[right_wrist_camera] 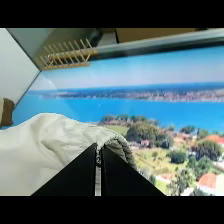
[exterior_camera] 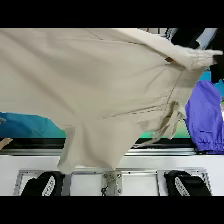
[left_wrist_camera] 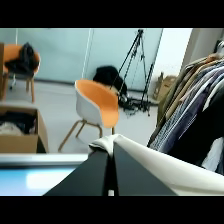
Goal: Fold the clothes and pants, and hang the long-sleeved shirts on hangers.
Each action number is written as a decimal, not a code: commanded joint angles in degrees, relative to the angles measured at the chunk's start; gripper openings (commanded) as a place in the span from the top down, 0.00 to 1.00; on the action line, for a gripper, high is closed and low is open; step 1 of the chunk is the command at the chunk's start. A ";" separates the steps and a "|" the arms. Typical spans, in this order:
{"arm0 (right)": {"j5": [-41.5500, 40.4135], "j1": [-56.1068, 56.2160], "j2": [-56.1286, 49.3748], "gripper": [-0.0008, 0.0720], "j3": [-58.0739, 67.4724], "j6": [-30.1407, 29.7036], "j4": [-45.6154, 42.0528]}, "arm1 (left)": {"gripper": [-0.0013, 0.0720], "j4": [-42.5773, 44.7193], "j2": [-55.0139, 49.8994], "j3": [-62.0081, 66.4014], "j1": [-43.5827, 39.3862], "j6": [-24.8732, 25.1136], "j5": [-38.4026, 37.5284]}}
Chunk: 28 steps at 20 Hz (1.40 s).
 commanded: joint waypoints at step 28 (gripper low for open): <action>6.01 4.98 -41.48 0.97 -14.32 -4.57 -19.74 | 0.97 4.63 -30.69 -42.45 -9.97 -4.92 -2.27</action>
